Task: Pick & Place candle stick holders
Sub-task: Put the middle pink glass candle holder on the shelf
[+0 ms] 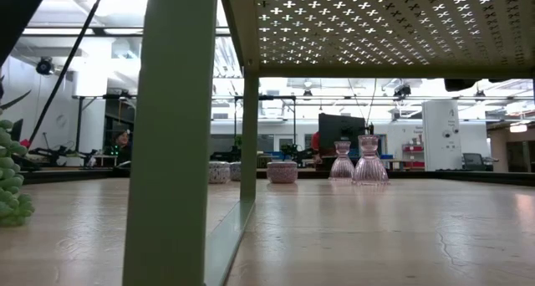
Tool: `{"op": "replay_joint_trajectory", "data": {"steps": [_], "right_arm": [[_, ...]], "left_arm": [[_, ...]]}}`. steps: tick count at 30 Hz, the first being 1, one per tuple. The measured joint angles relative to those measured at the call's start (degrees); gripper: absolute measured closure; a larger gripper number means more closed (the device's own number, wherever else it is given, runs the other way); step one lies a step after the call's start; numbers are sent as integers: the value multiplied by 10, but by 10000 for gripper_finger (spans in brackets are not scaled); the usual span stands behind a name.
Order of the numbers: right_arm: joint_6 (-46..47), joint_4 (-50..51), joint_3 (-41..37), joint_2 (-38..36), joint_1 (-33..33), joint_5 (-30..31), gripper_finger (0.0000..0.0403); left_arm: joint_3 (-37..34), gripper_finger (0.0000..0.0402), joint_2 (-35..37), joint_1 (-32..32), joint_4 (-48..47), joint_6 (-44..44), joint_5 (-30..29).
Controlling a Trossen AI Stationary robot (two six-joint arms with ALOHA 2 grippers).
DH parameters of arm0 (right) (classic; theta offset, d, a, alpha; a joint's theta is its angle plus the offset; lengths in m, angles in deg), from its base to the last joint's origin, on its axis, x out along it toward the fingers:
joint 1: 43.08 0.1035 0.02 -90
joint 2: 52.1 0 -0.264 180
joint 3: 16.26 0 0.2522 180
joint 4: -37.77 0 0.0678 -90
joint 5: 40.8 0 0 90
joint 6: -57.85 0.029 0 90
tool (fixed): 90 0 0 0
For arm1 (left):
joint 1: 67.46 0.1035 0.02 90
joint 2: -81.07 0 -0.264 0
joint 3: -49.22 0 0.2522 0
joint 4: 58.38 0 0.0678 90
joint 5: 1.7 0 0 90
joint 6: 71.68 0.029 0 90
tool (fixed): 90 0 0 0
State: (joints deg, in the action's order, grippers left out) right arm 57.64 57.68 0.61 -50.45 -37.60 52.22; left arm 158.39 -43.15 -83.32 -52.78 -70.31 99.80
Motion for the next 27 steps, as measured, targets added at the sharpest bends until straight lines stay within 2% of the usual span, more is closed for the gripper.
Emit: {"op": "replay_joint_trajectory", "data": {"steps": [12, 17, 27], "right_arm": [[0, 0, 0, 0, 0, 0, 394], [0, 0, 0, 0, 0, 0, 394], [0, 0, 0, 0, 0, 0, 394]], "left_arm": [[-1, 275, 1, -9, 40, -24, 26], [-1, 275, -1, -9, 37, -35, 0], [-1, 275, -17, -10, 46, -56, -6]]}}
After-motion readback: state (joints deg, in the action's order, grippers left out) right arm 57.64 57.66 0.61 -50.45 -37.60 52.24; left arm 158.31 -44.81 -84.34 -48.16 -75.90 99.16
